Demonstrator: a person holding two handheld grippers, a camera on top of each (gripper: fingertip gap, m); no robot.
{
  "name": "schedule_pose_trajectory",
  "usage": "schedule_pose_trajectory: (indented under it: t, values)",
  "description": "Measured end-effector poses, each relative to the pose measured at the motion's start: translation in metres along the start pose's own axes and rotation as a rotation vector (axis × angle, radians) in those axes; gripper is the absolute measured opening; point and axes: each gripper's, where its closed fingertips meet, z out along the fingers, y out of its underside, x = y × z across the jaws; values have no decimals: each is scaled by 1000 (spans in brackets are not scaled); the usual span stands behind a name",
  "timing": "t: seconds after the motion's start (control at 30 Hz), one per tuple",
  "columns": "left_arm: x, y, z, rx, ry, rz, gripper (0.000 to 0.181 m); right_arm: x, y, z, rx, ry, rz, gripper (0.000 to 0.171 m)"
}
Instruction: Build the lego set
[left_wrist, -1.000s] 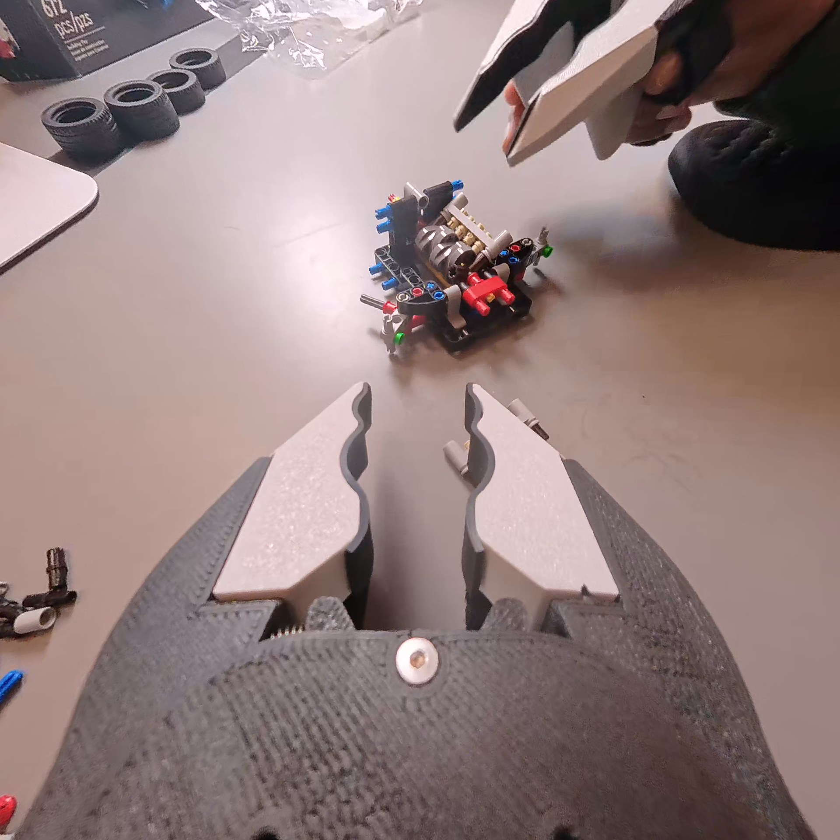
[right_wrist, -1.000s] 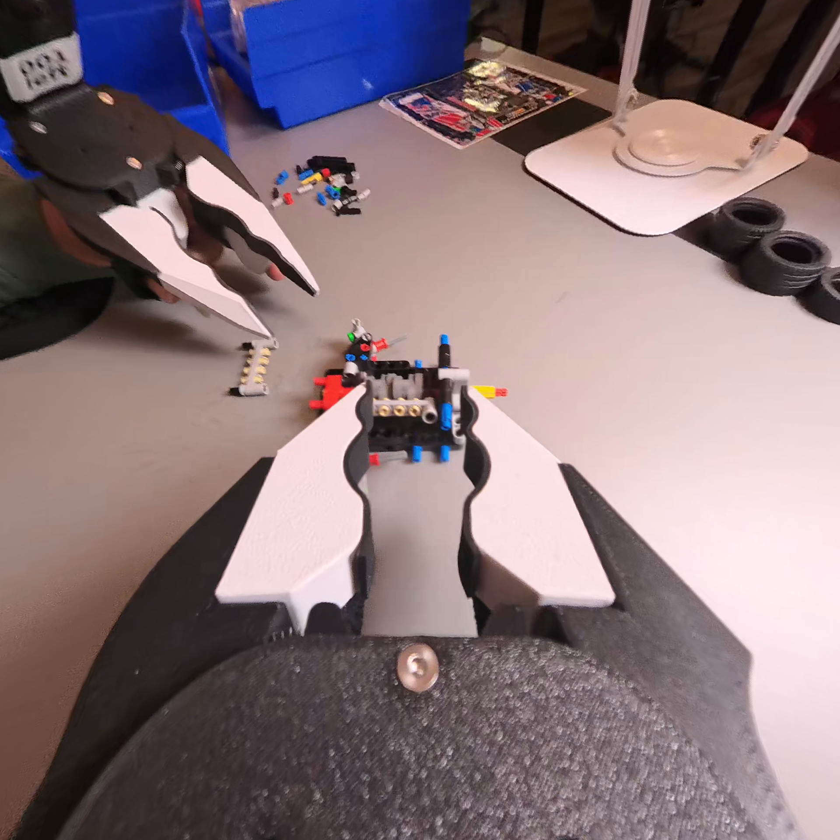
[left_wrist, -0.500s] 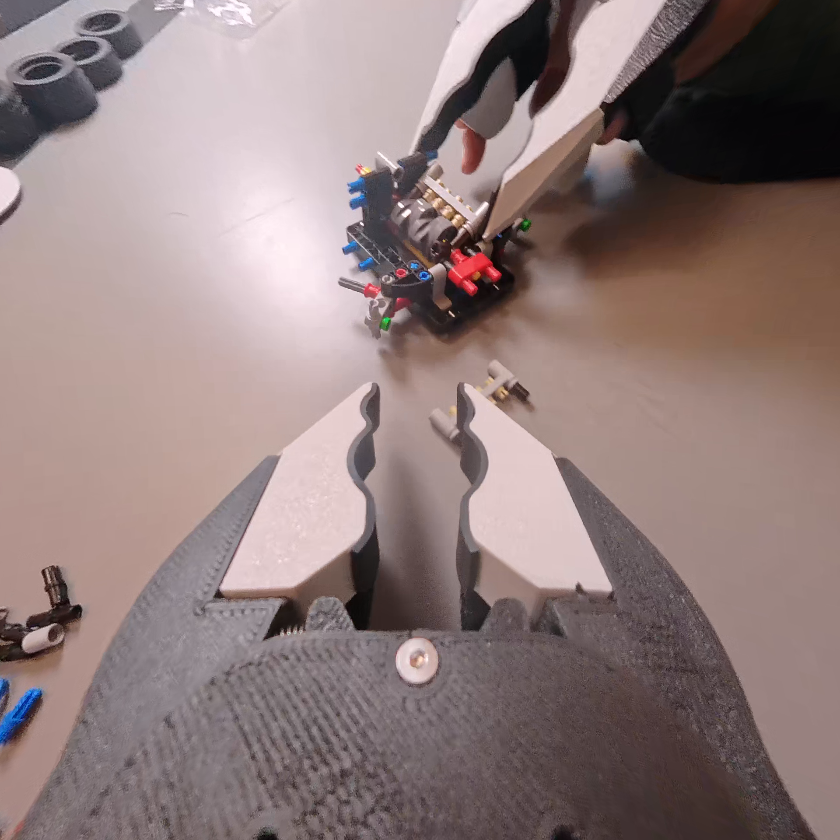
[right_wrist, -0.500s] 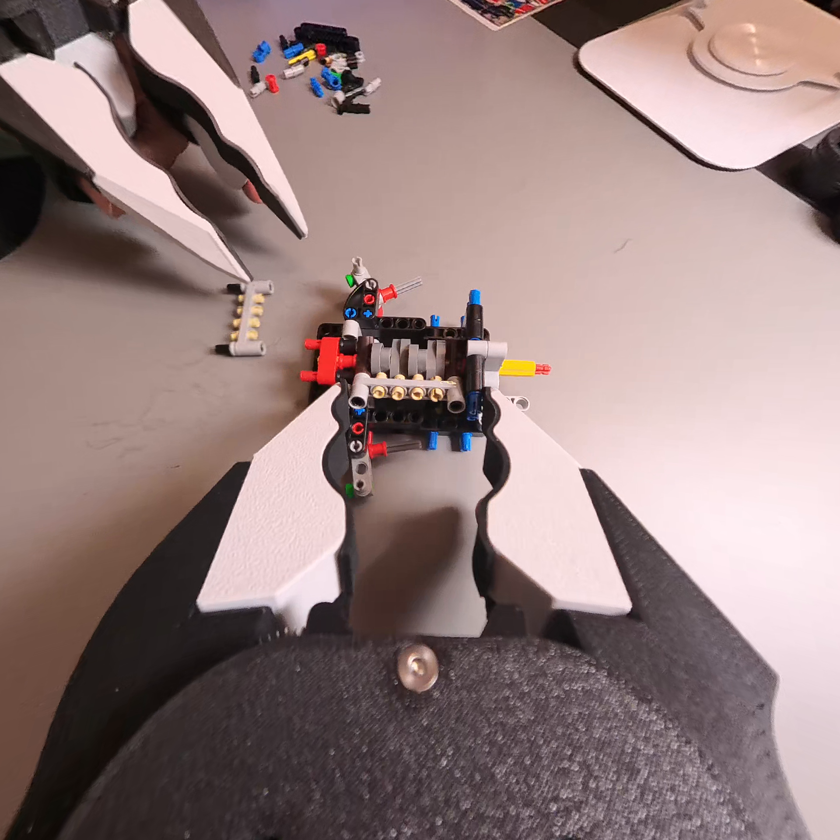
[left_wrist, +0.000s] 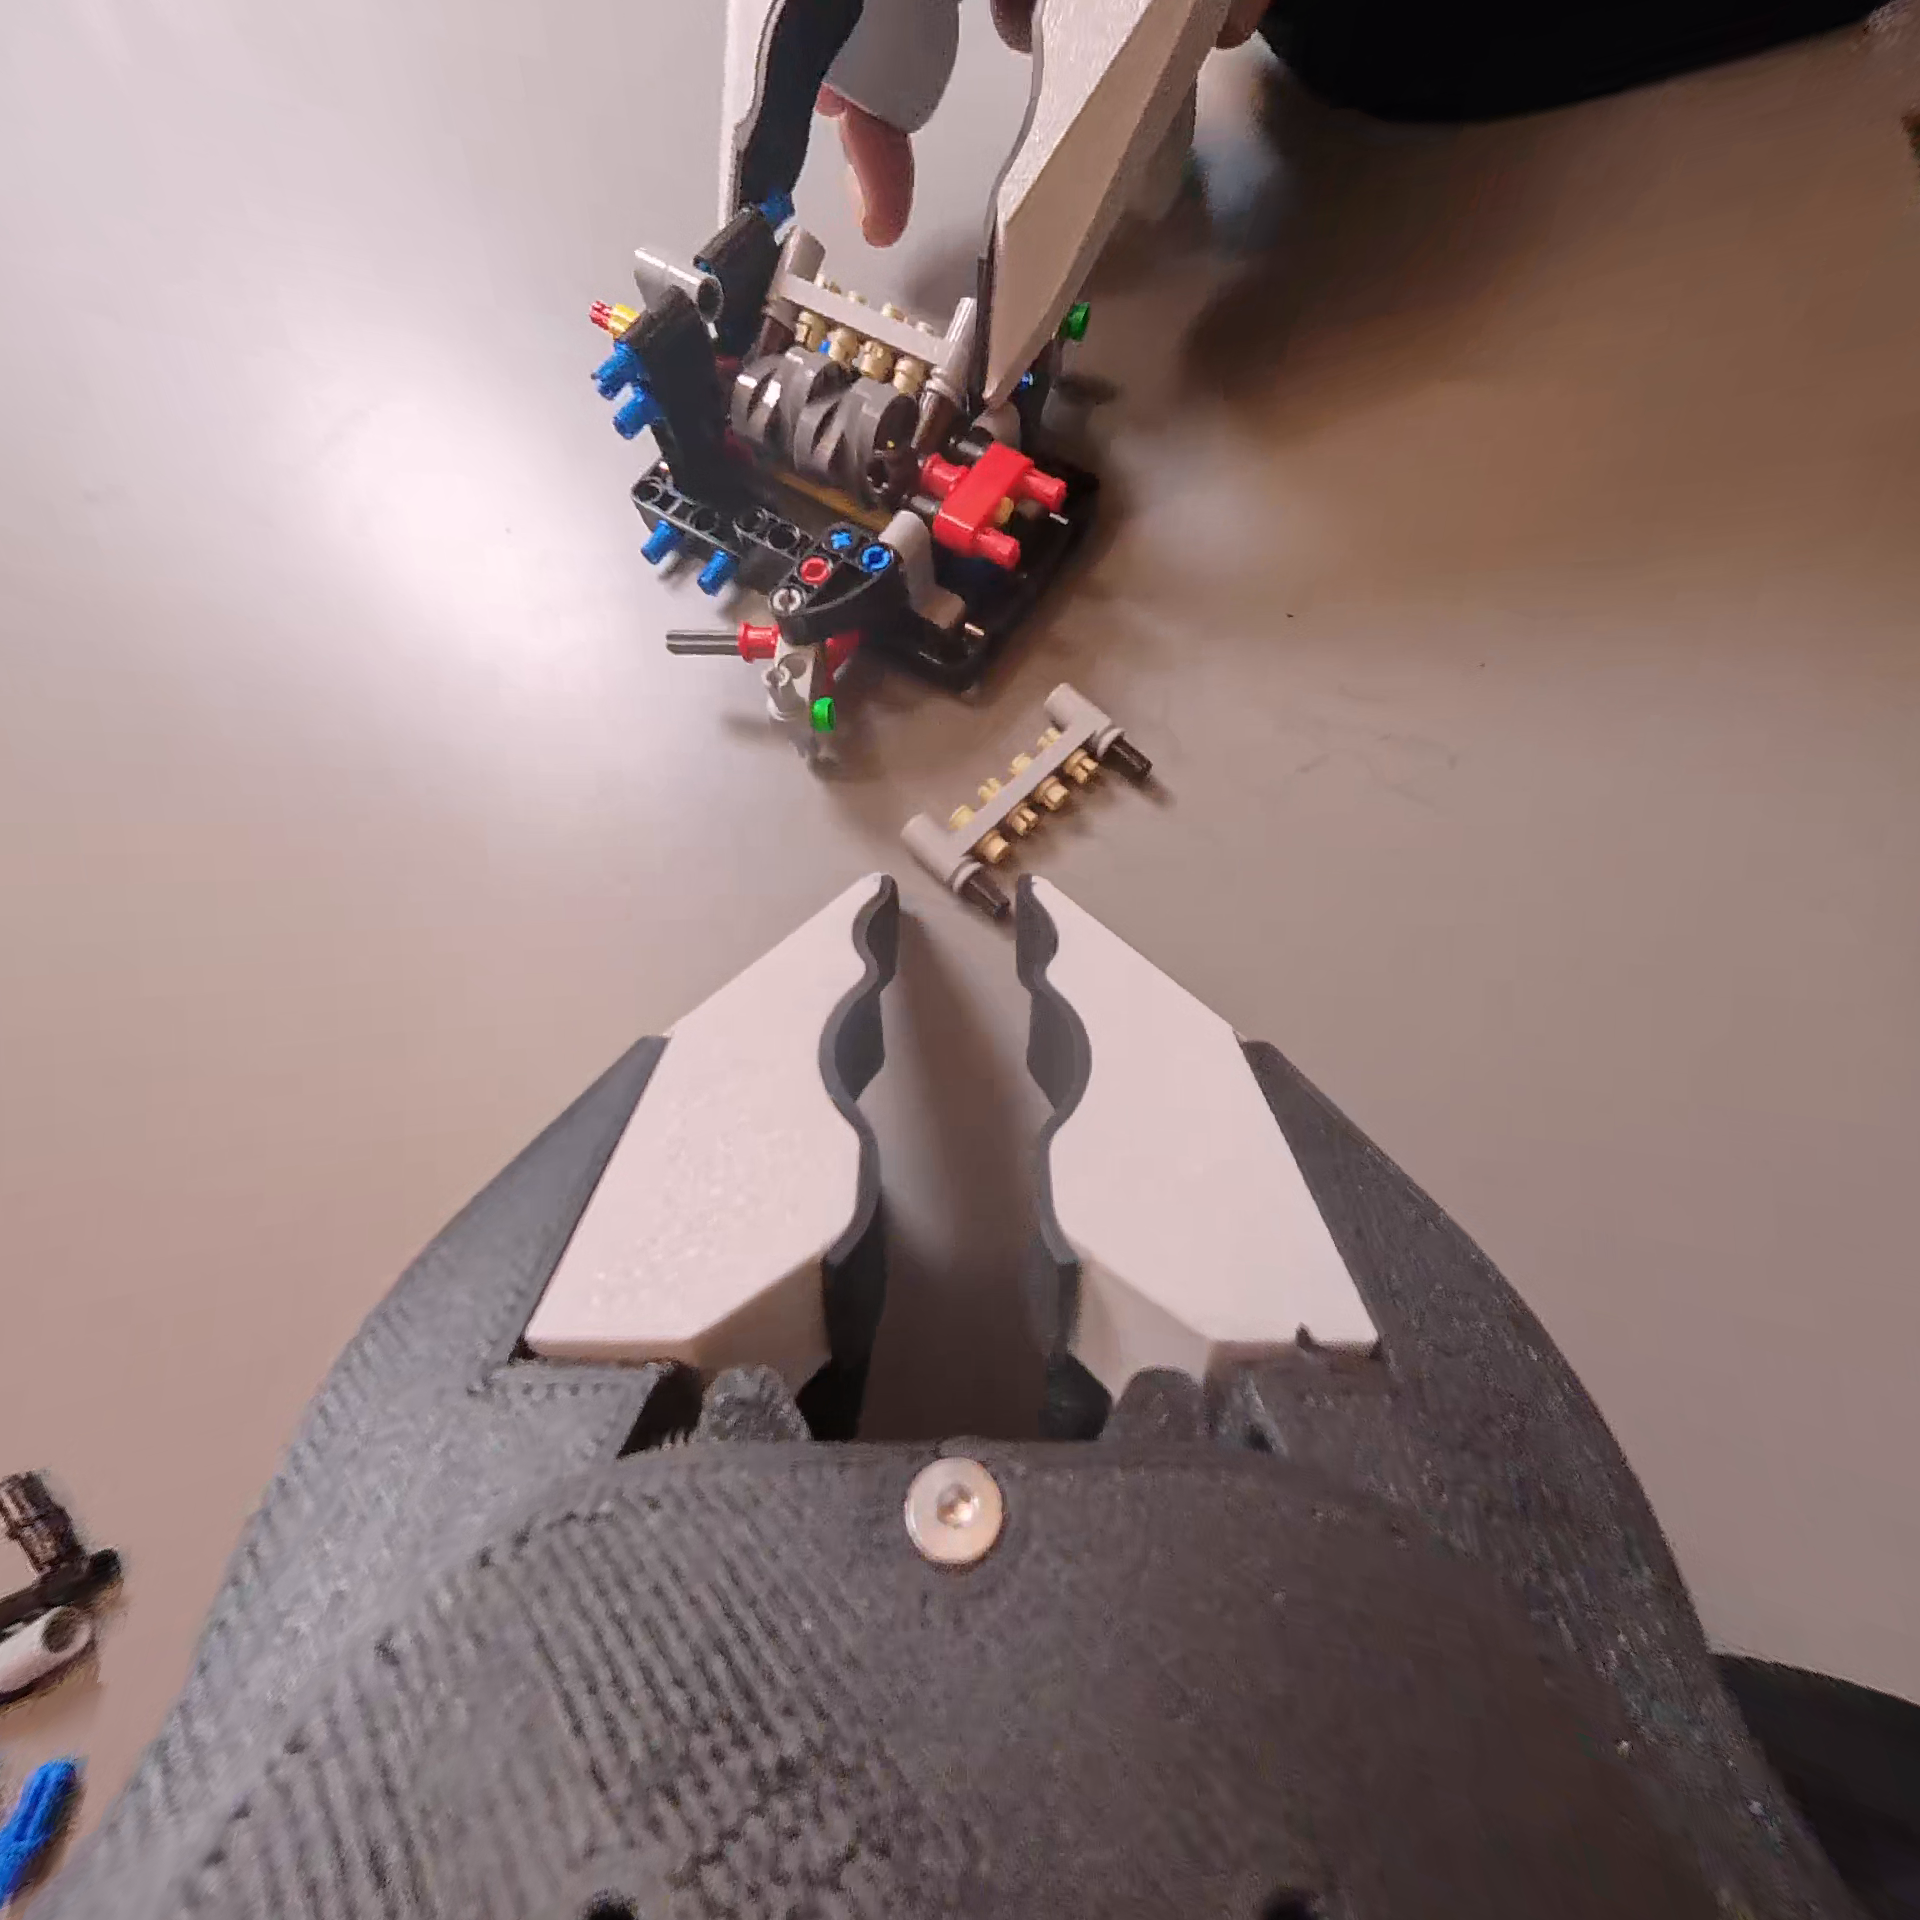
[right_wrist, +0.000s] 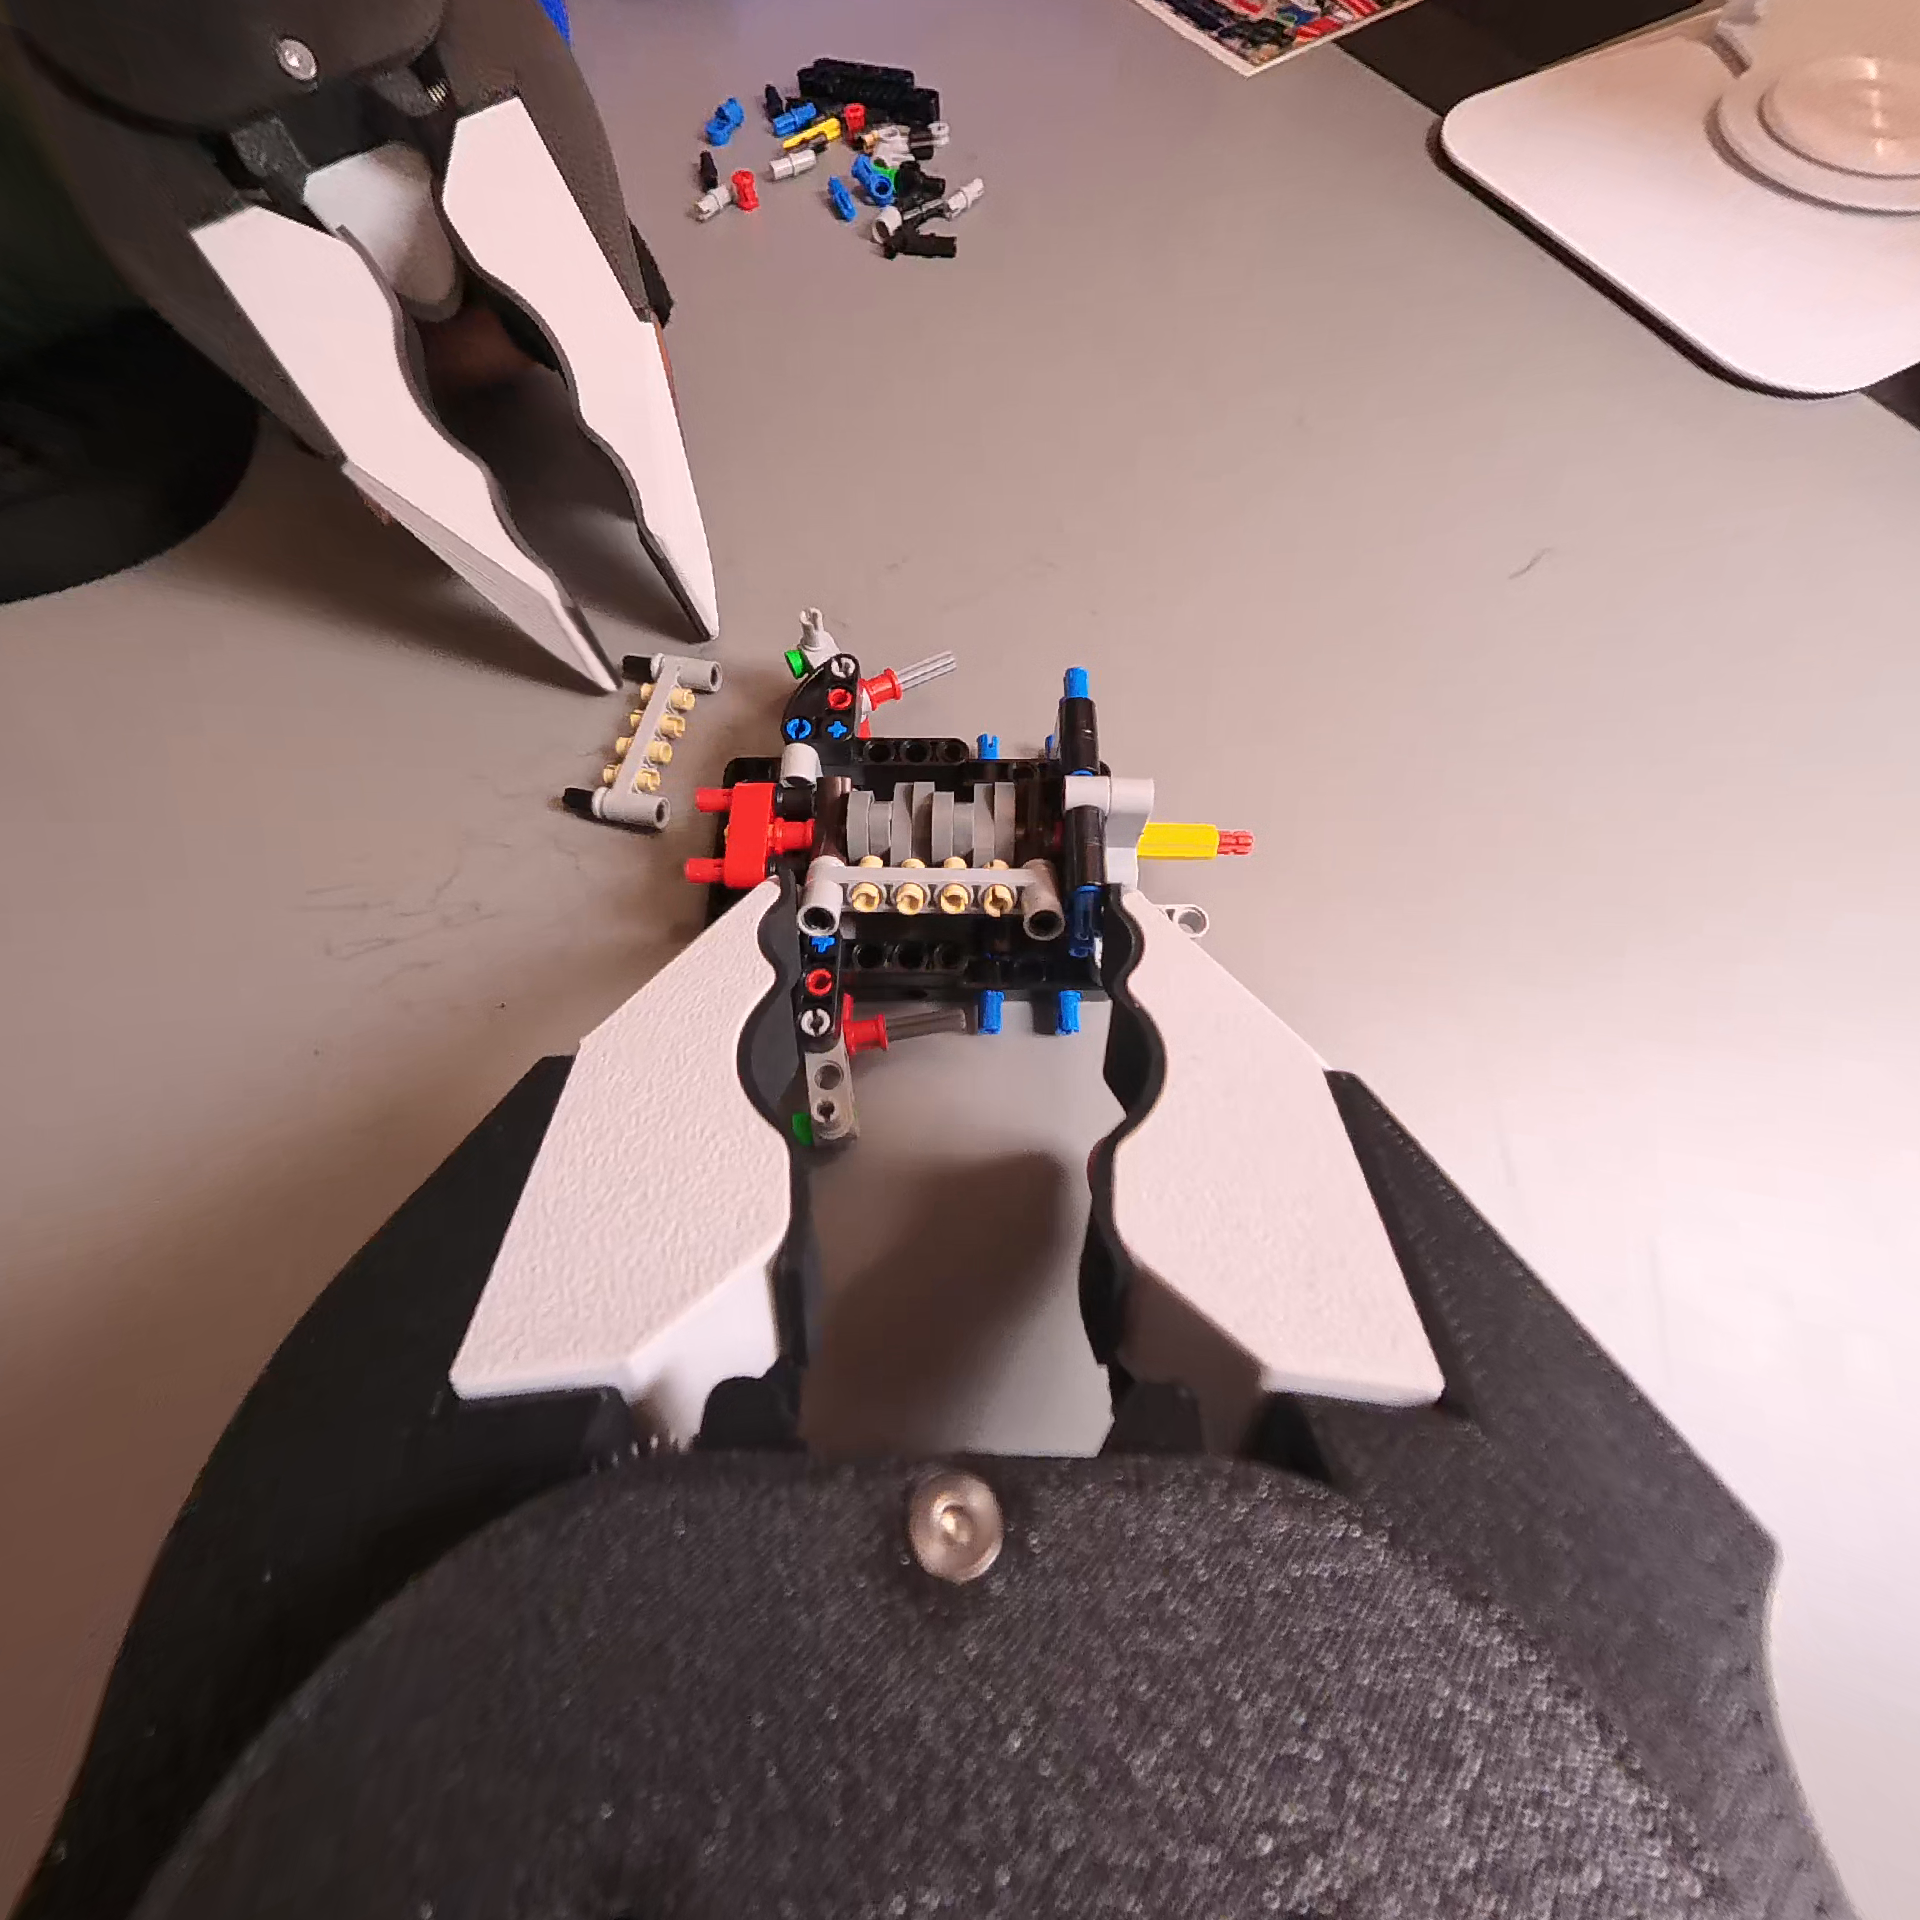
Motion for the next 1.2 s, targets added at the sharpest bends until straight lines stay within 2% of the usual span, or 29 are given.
schedule_pose_trajectory:
  t: [0.1,0.27,0.37,0.53,0.63,0.73,0.87,0.93,1.07,1.2]
  values:
    - [-1,-1,1,-1,-24,33,4,2,0,-1,7,10,2,57]
    - [-6,-1,0,-10,-76,74,3,3,-15,-11,90,11,-3,58]
    - [-8,-9,-6,37,-91,71,3,1,-27,-21,167,0,-11,56]
    - [-17,-37,-25,220,-147,20,3,-24,-39,-25,228,-102,-24,45]
    - [-27,-66,-42,382,-239,-31,2,-53,-55,-24,295,-248,86,44]
    - [-30,-86,-49,472,-322,-55,2,-64,-67,-18,353,-291,203,43]
    - [-28,-100,-47,508,-401,-50,2,-61,-82,-19,456,-257,281,28]
    - [-27,-105,-46,520,-418,-53,2,-57,-82,-19,464,-201,263,11]
    - [-26,-105,-43,517,-418,-56,3,-54,-85,-26,498,-138,197,3]
    - [-25,-105,-44,519,-425,-58,2,-56,-83,-25,490,-132,154,4]
